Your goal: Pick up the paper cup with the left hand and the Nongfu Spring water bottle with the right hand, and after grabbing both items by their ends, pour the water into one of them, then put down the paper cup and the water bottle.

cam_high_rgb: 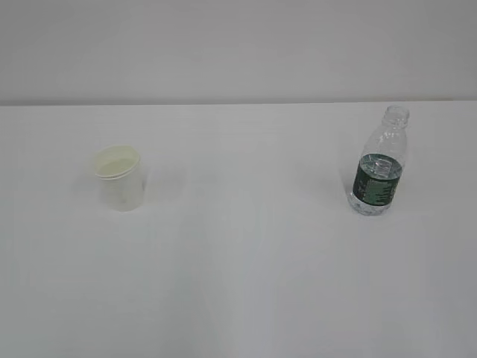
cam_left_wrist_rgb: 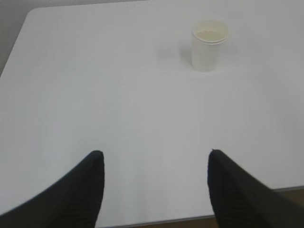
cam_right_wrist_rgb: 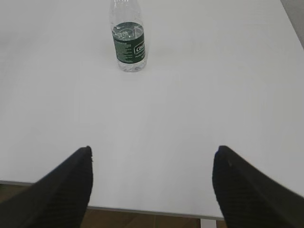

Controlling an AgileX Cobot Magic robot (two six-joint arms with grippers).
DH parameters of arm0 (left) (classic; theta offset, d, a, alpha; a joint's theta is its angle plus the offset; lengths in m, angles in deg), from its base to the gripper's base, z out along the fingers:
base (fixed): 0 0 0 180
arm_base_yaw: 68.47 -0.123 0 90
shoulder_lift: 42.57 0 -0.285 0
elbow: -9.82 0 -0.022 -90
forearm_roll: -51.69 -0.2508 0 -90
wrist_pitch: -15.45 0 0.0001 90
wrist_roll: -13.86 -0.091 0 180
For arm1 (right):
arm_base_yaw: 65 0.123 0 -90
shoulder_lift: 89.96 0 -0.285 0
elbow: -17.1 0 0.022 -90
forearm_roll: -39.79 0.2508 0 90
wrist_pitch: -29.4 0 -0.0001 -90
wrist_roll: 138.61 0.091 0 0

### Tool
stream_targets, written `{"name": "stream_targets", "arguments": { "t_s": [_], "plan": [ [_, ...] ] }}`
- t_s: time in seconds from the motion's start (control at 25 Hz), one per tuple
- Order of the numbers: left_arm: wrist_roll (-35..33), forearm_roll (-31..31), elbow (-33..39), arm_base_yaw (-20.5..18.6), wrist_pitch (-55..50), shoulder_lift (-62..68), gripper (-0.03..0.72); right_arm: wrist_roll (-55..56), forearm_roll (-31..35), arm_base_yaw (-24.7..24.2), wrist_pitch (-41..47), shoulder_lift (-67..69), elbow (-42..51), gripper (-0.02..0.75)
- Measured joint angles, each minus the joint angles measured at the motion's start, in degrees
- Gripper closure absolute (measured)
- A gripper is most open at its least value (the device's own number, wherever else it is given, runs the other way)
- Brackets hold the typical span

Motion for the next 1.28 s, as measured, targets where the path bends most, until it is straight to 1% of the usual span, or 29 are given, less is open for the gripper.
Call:
{"name": "stream_targets", "arguments": {
  "t_s": [0.56, 0.68, 0.76, 0.96, 1.04, 1.28],
  "plan": [
    [0.0, 0.11, 0.48, 0.0, 0.22, 0.0, 0.205, 0.1, -0.11, 0.0, -0.39, 0.0, 0.14, 0.15],
    [0.0, 0.11, 0.48, -0.13, 0.33, 0.0, 0.206, 0.13, -0.11, -1.9, -0.39, 0.0, 0.14, 0.15],
    [0.0, 0.23, 0.48, -1.36, 0.33, 0.0, 0.214, 0.13, -0.11, -4.41, -0.39, 0.0, 0.14, 0.15],
    [0.0, 0.31, 0.48, -5.97, 0.41, 0.0, 0.226, 0.13, -0.11, -9.92, -0.39, 0.0, 0.14, 0.15],
    [0.0, 0.36, 0.48, -7.08, 0.41, 0.0, 0.226, 0.13, -0.11, -10.87, -0.39, 0.0, 0.14, 0.15],
    [-0.1, 0.49, 0.48, -9.35, 0.41, 0.0, 0.228, 0.13, -0.11, -11.07, -0.39, 0.0, 0.18, 0.15]
  ]
}}
